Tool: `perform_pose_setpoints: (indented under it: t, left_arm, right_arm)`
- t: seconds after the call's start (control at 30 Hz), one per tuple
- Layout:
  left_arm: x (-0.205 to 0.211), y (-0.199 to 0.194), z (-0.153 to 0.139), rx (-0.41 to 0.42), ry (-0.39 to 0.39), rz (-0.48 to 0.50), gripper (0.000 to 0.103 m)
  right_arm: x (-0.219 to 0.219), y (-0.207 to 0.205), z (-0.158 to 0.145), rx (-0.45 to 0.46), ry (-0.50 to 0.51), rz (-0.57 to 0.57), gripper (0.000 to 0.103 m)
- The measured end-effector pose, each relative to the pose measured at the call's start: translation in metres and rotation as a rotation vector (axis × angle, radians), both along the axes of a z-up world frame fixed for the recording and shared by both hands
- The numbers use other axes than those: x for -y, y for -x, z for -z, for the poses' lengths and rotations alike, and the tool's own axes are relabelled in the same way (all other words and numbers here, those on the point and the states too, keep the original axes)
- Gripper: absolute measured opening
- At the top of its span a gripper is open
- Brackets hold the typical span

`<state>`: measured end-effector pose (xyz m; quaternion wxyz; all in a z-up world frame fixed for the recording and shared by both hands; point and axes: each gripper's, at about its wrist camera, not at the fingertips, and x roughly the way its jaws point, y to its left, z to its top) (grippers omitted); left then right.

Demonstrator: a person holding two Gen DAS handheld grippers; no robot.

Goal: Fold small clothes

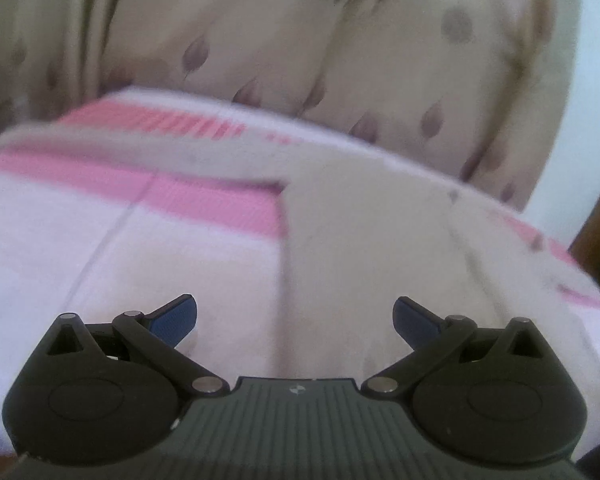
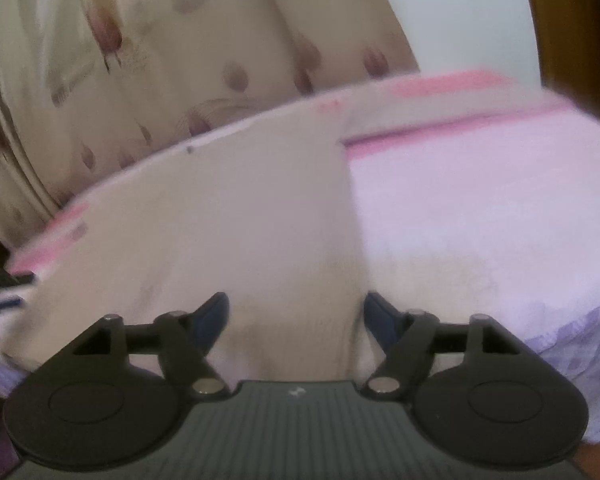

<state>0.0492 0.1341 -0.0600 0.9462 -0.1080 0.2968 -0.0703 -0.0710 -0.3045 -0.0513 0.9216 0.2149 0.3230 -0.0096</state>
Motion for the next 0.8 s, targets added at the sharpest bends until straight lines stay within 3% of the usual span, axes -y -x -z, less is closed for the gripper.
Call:
perform_pose_setpoints:
  t: [0.03,0.07,0.1,0.2,0.3,0.37,0.5,0.67,0.73,0.8]
  left_arm:
    - [0.006,-0.002,-0.006,0.032,0.004,0.012,0.103]
    - [0.011,-0.005,-0.010,0.058,0.010,0.023,0.103]
    - [0.019,-0.009,-0.013,0.092,0.012,0.034,0.103]
    - [0.046,-0.029,-0.014,0.167,-0.049,0.042,0.103]
    - [0.070,-0.052,-0.003,0.197,-0.103,0.055,0.103]
    - [0.082,-0.066,0.004,0.170,-0.126,0.061,0.103]
    - [0.091,-0.093,0.017,0.068,-0.129,0.104,0.103]
    - [0.082,-0.103,0.029,0.004,-0.076,0.081,0.103]
    - [0.080,-0.104,0.030,-0.001,-0.060,0.066,0.103]
    - [0.079,-0.106,0.032,-0.022,-0.057,0.056,0.103]
  right_arm:
    - [0.007,0.003,-0.009,0.039,-0.011,0.012,0.076]
    - [0.015,0.004,-0.018,0.074,-0.010,0.045,0.086]
    - [0.027,0.006,-0.028,0.110,-0.018,0.093,0.102]
    - [0.079,0.008,-0.042,0.203,-0.107,0.280,0.103]
    - [0.134,0.005,-0.035,0.183,-0.192,0.445,0.103]
    - [0.172,-0.001,-0.022,0.210,-0.282,0.420,0.103]
    - [0.251,-0.021,0.015,0.262,-0.625,0.467,0.103]
    - [0.347,-0.049,0.029,0.277,-0.679,0.614,0.103]
    - [0.378,-0.070,0.037,0.244,-0.666,0.655,0.090]
    - [0.397,-0.093,0.050,0.181,-0.663,0.667,0.047]
